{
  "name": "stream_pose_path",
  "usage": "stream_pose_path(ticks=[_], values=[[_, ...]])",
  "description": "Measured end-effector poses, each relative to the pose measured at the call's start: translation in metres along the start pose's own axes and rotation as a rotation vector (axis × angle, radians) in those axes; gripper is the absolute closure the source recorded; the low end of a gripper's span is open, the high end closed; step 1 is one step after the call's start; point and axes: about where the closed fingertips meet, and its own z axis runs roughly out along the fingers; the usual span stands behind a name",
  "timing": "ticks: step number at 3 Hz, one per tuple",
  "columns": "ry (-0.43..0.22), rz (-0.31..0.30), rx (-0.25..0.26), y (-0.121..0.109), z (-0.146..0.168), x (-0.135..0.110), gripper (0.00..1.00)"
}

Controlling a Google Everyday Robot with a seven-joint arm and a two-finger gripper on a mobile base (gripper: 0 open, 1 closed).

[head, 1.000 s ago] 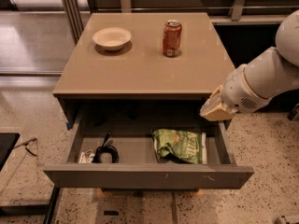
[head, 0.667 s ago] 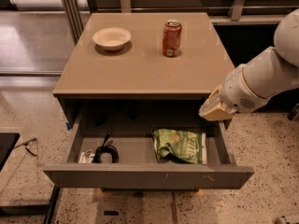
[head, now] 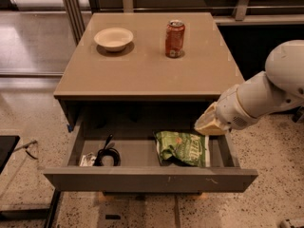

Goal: Pick green jalapeno chip bag from top drawer and place on counter

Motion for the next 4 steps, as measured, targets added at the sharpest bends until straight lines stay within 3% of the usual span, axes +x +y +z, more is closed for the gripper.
stream_pose_path(ticks=[2, 3, 4], values=[[-0.08, -0.031, -0.047, 0.013, 0.049, -0.014, 0.58], [-0.099, -0.047, -0.06, 0.015, 0.063, -0.019, 0.51], [-0.102, -0.064, -0.056, 0.014, 0.072, -0.021, 0.51]])
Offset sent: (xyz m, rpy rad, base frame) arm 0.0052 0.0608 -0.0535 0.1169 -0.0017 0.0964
